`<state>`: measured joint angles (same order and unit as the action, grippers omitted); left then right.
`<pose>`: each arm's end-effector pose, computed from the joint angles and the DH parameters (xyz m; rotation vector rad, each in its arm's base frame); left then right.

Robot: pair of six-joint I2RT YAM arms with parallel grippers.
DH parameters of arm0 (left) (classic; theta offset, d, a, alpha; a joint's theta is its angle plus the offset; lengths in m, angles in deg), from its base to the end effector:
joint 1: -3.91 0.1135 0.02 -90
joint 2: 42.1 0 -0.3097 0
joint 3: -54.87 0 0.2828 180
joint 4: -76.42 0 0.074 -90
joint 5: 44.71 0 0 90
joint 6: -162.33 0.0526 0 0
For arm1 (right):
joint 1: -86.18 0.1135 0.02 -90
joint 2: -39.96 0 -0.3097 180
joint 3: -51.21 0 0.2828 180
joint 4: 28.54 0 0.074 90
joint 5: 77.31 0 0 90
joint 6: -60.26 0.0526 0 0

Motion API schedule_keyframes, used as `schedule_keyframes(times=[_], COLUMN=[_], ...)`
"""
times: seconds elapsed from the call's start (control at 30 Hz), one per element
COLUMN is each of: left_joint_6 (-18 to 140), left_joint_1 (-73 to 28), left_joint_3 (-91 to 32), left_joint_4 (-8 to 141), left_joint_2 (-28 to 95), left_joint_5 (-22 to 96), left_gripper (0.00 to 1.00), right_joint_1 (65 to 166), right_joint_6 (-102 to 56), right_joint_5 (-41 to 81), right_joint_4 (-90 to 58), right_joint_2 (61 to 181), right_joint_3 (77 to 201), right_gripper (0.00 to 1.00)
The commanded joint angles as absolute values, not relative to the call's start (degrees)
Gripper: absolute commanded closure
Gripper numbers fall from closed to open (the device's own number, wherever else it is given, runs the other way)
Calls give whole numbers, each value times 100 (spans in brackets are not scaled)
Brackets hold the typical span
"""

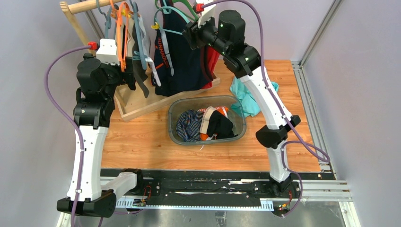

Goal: Remove the underwear clipped to the hanger
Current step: Pick up the hanger from the clothesline.

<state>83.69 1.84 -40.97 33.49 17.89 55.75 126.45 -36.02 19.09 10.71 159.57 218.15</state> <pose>0.2193 0.0016 0.5318 0.0620 1.6987 0.2758 0.3699 0.3210 0.6084 -0.6597 1.2970 0.5666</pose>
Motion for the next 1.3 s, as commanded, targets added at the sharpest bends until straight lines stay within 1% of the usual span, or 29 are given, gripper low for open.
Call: schedule_keyframes(times=[0.0, 0.13, 0.23, 0.53, 0.63, 0.9, 1.0, 1.17, 1.27], left_joint_6=[8359, 8359, 8390, 8421, 8449, 8468, 8476, 8489, 8498], left_joint_1=[154, 154, 154, 154, 154, 154, 154, 154, 154], left_joint_3=[-4091, -4042, -3974, -3926, -3889, -3863, -3852, -3836, -3825], left_joint_4=[3560, 3567, 3608, 3627, 3648, 3673, 3675, 3684, 3692], left_joint_2=[1773, 1760, 1719, 1690, 1671, 1685, 1670, 1652, 1643], left_joint_5=[5481, 5469, 5494, 5500, 5526, 5548, 5548, 5549, 5542], left_gripper=[2, 2, 2, 2, 2, 2, 2, 2, 2], right_joint_1=[12626, 12622, 12624, 12525, 12445, 12332, 12310, 12301, 12299], right_joint_6=[-3822, -3878, -3911, -4171, -4160, -4095, -4058, -3973, -3957], right_joint_5=[1794, 1745, 1754, 1428, 1480, 1684, 1751, 1772, 1670], right_joint_4=[1047, 1074, 1051, 497, 429, 430, 451, 467, 449], right_joint_2=[15542, 15470, 15478, 15853, 15949, 16002, 15997, 15941, 15880], right_joint_3=[21614, 21619, 21584, 21663, 21710, 21745, 21735, 21747, 21785], right_gripper=[45, 38, 36, 40, 47, 60, 68, 89, 99])
